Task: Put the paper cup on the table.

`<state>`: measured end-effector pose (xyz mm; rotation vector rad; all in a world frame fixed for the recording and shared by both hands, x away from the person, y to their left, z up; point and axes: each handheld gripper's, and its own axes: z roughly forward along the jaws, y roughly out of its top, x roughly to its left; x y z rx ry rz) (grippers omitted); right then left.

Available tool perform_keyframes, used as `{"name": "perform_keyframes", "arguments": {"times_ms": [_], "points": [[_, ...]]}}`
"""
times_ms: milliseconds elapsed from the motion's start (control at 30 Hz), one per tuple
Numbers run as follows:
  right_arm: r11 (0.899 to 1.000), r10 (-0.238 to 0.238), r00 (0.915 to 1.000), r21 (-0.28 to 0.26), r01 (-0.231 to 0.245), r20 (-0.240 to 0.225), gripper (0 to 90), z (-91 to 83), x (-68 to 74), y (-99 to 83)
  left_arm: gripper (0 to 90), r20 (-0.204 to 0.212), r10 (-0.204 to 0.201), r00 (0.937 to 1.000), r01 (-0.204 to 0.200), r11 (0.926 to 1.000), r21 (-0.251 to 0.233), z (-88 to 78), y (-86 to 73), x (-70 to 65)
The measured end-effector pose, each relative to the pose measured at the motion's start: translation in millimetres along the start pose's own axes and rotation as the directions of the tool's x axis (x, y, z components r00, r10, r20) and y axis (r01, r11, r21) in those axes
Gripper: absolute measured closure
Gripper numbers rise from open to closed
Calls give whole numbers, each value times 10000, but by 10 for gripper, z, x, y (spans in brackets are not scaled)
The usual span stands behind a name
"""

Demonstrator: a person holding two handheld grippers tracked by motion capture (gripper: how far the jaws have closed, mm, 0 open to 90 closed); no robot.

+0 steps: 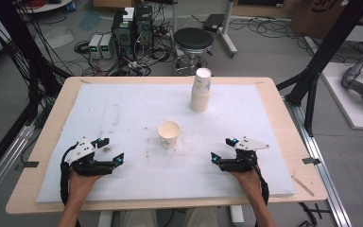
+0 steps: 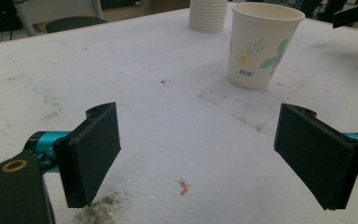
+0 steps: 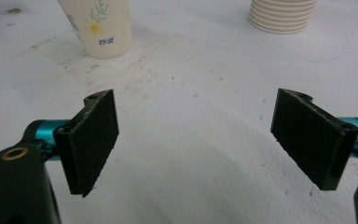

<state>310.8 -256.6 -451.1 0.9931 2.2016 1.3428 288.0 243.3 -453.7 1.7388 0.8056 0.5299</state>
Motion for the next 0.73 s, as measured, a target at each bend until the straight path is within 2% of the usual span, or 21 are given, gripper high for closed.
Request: {"name": "perform_keyframes", "arguments": {"times_ms": [133, 733], "points": [[9998, 51, 10000, -194, -52, -28, 155, -14, -9, -9, 143, 87, -76, 9999, 77, 9999, -65, -6, -3, 7], [9998, 44, 9999, -183, -46, -111, 155, -17, -10, -11, 143, 5, -453, 9990, 453, 9983, -372, -34, -16, 39]]}}
